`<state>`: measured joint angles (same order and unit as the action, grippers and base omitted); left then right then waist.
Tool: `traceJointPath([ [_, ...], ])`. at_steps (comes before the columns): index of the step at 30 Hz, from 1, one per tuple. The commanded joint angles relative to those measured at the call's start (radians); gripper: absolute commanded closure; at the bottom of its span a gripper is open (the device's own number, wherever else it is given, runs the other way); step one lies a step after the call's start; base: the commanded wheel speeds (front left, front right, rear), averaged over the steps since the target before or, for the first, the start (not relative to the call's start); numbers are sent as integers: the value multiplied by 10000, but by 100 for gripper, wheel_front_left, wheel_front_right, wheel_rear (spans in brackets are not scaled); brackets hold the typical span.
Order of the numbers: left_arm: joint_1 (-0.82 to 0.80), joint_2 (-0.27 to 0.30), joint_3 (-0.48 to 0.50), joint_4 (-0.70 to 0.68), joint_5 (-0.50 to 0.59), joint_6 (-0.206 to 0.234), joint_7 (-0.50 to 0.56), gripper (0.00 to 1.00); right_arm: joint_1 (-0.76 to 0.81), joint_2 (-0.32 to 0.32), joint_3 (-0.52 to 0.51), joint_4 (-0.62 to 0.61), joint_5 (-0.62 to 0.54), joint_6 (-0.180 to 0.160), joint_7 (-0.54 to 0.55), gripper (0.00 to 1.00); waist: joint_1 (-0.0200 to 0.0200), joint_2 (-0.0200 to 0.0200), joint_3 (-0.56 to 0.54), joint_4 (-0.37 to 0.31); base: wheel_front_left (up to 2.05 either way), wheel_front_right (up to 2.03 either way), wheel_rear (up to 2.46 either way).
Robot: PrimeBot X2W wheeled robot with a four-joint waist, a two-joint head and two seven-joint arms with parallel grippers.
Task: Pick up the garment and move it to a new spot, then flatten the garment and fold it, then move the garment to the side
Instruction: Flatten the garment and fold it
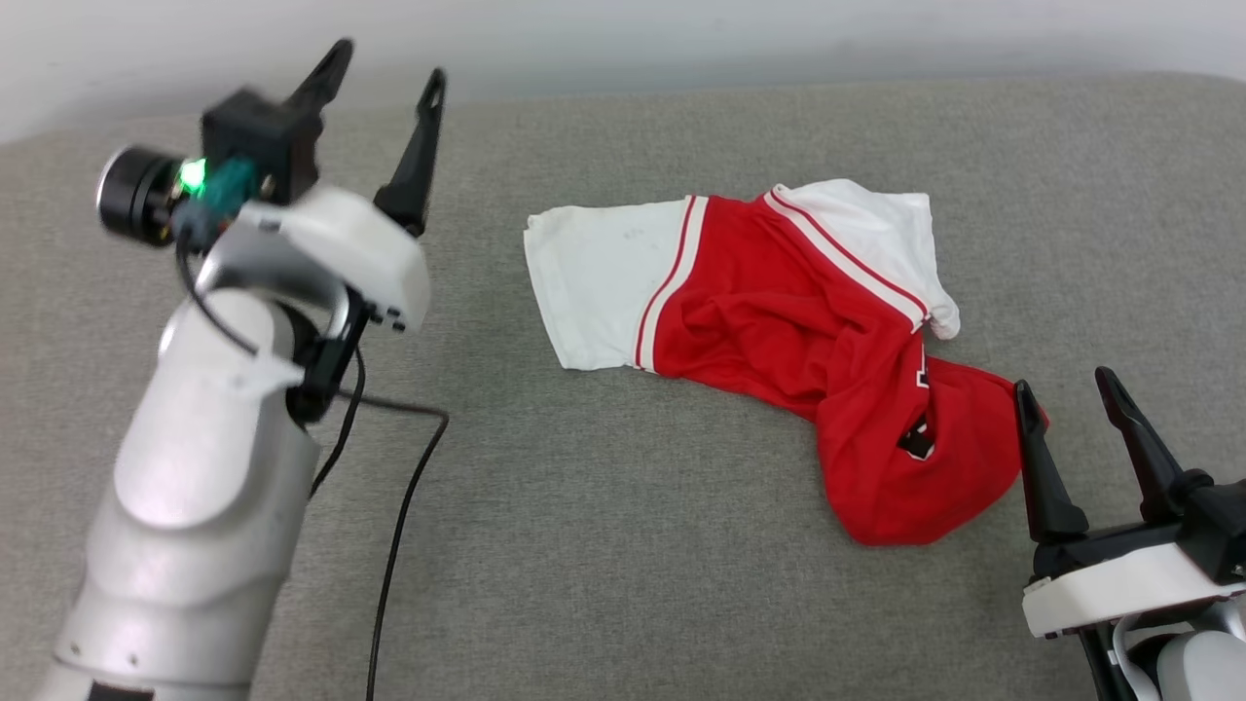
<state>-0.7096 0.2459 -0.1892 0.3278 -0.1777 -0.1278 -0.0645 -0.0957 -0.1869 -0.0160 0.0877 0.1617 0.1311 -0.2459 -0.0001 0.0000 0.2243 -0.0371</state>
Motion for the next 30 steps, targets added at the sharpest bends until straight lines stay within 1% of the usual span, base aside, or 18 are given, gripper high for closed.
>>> traceJointPath([
  [1, -711, 312, -613, 213, -607, -18, 791, 0, 148, 163, -35, -227, -78, -7, 26, 0, 1, 0, 241, -207, 0, 0, 0],
  [5, -1924, 951, -1864, 662, -2074, -21, 2786, 0, 135, 322, 8, -526, -222, -7, 44, 0, 1, 0, 579, -454, 0, 0, 0],
  [8, -2730, 1338, -2781, 977, -3413, -23, 4541, 0, -4, 421, 56, -697, -303, -7, 33, 0, 1, 0, 858, -660, 0, 0, 0],
  [9, -2730, 1338, -2781, 977, -3413, -23, 4541, 0, -4, 421, 56, -697, -303, -7, 33, 0, 1, 0, 858, -660, 0, 0, 0],
  [11, -3288, 1722, -3342, 1104, -4101, -23, 5638, 0, -110, 452, 120, -780, -353, -7, 25, 0, 1, 0, 1074, -828, 0, 0, 0],
  [13, -3687, 1926, -3806, 1215, -4850, -18, 6614, 0, -185, 481, 147, -836, -417, -7, 14, 0, 1, 0, 1291, -973, 0, 0, 0],
  [16, -4305, 2282, -4419, 1362, -5558, -18, 7771, 0, -343, 549, 166, -926, -427, -7, -12, 0, 1, 0, 1650, -1203, 0, 0, 0],
  [18, -4622, 2469, -4837, 1480, -5840, -18, 8427, 0, -413, 581, 169, -953, -449, -7, -13, 0, 1, 0, 1883, -1347, 0, 0, 0],
  [23, -5198, 2742, -5643, 1839, -6379, -19, 9447, 0, -641, 651, 181, -983, -456, -7, -83, 0, 1, 0, 2449, -1651, 0, 0, 0],
  [27, -5474, 2810, -5996, 2382, -6621, -19, 9796, 0, -825, 724, 218, -937, -468, -7, -116, 0, 1, 0, 2815, -1845, 0, 0, 0],
  [30, -5524, 2871, -6318, 2747, -6645, -20, 9835, 0, -946, 771, 227, -901, -468, -7, -141, 0, 1, 0, 3003, -1935, 0, 0, 0],
])
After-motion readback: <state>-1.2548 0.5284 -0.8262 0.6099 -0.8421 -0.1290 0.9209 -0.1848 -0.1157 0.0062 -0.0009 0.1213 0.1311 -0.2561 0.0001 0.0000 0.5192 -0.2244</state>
